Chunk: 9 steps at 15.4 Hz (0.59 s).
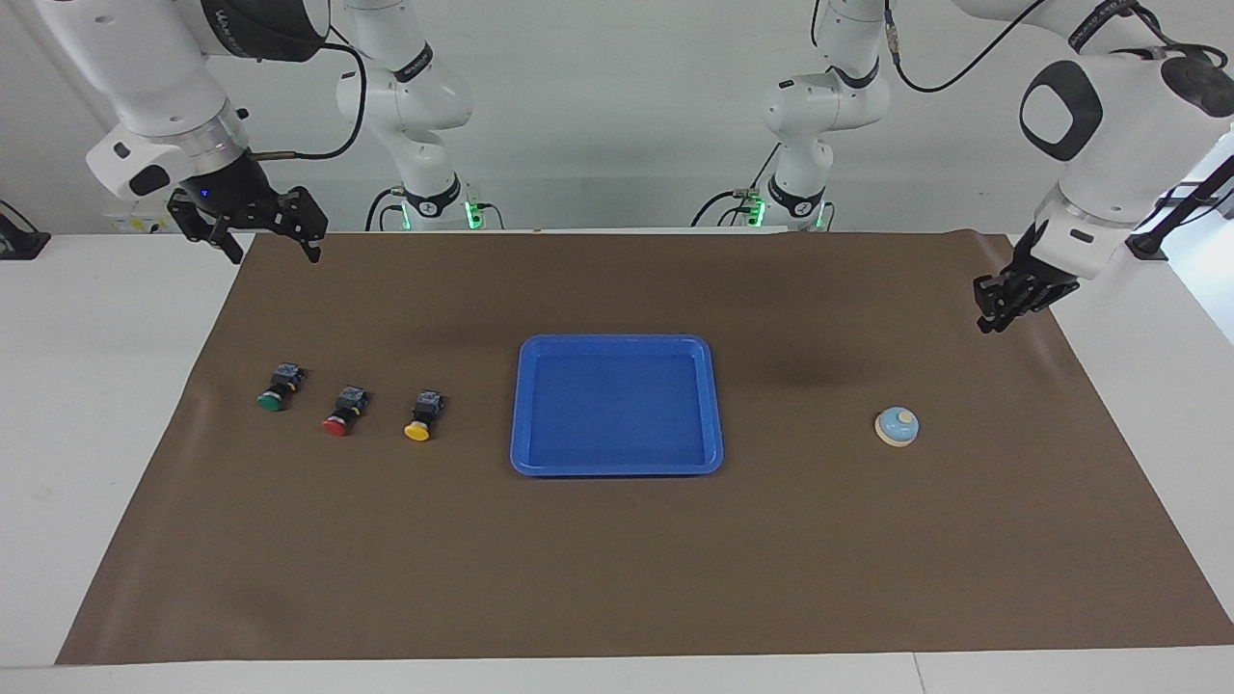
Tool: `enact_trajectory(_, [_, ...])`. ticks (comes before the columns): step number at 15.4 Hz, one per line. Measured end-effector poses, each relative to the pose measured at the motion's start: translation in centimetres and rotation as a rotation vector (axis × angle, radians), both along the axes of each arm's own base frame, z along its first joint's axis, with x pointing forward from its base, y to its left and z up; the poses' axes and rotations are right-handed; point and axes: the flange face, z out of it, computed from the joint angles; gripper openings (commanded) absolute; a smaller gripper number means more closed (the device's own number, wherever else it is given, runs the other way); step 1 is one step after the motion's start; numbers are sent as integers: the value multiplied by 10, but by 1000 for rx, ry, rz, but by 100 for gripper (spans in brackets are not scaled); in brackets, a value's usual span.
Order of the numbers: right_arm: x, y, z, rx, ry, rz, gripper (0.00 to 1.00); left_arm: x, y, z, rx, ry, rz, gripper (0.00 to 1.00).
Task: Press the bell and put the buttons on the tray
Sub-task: 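Move the left gripper over the bell and press down on it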
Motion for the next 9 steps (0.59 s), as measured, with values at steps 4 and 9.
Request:
enact_trajectory(4, [0,0,0,0,0,0,100,26,1,-57,-2,0,3,0])
enact_trajectory(9, [0,0,0,0,0,0,100,31,-6,-79,-5,0,21,0])
